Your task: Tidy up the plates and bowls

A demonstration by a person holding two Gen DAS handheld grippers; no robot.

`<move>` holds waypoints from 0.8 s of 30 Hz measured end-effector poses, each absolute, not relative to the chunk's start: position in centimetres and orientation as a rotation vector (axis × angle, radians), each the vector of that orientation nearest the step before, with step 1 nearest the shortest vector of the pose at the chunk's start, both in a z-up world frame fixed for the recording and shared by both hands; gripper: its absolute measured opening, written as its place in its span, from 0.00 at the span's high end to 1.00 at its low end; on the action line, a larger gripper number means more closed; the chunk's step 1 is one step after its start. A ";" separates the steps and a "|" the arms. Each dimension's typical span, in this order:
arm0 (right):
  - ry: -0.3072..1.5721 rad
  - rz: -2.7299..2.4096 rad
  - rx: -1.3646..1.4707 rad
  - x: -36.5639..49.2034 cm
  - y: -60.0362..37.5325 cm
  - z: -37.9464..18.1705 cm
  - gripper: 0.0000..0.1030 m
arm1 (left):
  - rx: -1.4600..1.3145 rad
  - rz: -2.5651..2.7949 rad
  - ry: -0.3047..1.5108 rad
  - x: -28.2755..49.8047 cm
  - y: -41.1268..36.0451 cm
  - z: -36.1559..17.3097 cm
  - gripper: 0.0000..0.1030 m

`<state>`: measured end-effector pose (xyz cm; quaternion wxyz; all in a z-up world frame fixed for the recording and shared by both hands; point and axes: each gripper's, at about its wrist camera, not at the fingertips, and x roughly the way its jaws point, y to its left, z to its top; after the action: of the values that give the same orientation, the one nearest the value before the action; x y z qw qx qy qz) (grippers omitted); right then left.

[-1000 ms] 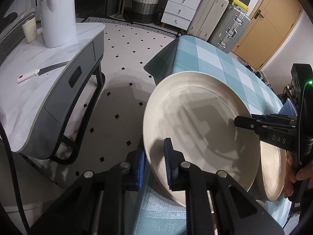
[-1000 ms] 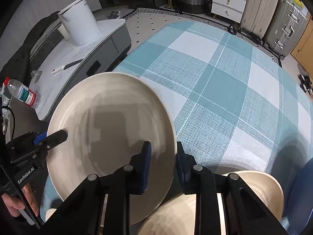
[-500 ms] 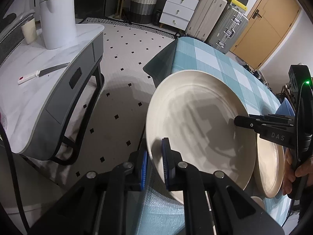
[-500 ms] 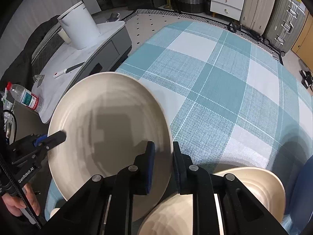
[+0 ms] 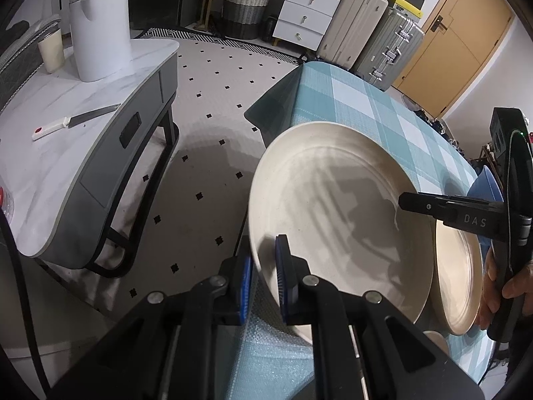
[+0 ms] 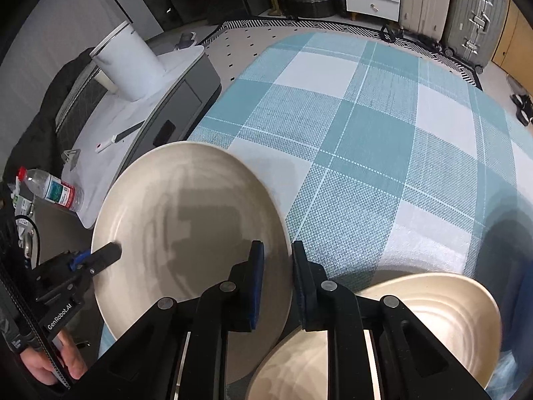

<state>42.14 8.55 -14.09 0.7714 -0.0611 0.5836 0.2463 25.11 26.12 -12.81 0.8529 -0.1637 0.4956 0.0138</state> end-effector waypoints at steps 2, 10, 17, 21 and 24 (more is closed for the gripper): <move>1.269 0.530 -0.139 42.1 8.7 -14.0 0.84 | -0.361 0.037 1.040 25.0 26.3 -12.7 0.91; 1.293 0.537 -0.099 42.3 8.6 -13.9 0.84 | -0.375 0.044 1.036 24.9 26.2 -12.5 0.91; 1.287 0.536 -0.080 42.2 8.4 -13.5 0.84 | -0.412 0.038 1.062 25.0 26.5 -12.4 0.92; 1.293 0.532 -0.067 42.2 8.2 -13.5 0.85 | -0.403 0.045 1.070 24.9 26.4 -12.7 0.91; 1.301 0.525 -0.073 42.2 8.3 -13.7 0.85 | -0.401 0.049 1.082 25.0 26.4 -13.0 0.90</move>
<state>42.20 8.30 -13.71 0.7633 -0.0335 0.5981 0.2417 25.01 26.37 -13.01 0.8377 -0.1896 0.5116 0.0231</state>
